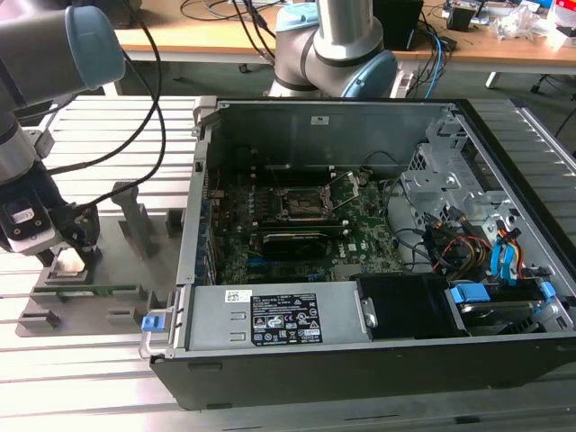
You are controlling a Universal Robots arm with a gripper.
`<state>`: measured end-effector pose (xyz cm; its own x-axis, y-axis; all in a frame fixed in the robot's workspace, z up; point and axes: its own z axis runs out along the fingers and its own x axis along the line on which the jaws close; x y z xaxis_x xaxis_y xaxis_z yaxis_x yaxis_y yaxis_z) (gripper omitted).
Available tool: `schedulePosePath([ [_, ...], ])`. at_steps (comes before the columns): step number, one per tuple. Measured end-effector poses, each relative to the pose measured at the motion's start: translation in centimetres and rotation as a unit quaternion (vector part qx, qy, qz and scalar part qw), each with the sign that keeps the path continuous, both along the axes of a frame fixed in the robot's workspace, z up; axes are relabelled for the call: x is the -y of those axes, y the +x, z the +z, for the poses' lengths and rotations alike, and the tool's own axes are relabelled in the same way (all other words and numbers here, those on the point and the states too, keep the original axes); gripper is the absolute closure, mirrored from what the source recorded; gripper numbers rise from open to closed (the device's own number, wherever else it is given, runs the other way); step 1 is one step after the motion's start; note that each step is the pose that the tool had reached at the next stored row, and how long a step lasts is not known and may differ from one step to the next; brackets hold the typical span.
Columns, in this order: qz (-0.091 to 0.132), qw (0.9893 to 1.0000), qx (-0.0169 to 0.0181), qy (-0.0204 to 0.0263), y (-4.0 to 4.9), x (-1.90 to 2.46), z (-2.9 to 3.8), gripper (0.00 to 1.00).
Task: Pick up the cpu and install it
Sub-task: 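Pick up the cpu and move it towards the insertion slot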
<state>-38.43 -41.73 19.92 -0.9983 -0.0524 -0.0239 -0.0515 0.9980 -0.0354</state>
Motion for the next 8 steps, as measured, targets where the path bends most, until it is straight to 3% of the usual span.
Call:
schedulePosePath([
  [8, 0.001, 1.0, 0.0, 0.0, 0.0, -0.11, -0.84, 0.4],
])
